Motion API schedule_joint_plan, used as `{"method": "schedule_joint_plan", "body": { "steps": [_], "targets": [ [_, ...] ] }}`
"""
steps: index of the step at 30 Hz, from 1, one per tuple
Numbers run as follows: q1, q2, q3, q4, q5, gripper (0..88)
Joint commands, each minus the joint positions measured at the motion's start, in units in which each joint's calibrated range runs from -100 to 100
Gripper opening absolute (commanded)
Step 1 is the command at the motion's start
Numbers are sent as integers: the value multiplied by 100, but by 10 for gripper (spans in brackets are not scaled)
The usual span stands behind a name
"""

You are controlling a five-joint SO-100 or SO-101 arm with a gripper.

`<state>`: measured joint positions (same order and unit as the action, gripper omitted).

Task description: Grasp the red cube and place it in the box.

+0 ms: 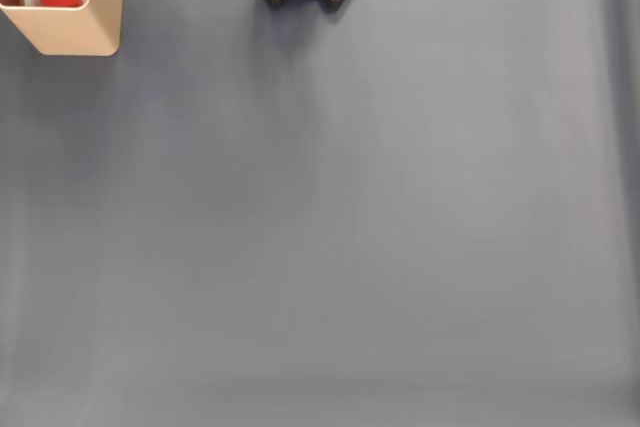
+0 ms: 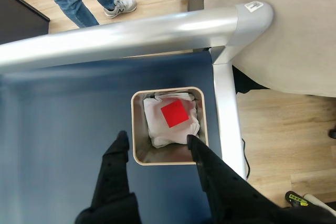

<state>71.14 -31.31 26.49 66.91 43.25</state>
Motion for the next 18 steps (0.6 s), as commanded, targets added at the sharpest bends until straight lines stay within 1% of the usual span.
{"method": "schedule_joint_plan", "body": {
  "steps": [1, 4, 9, 18],
  "targets": [
    [-62, -214, -231, -2, -44, 162],
    [-83, -240, -231, 6, -63, 122],
    [-90, -275, -231, 47, -73, 88],
    [-289, -517, -186, 121, -88, 0]
  ]
}}
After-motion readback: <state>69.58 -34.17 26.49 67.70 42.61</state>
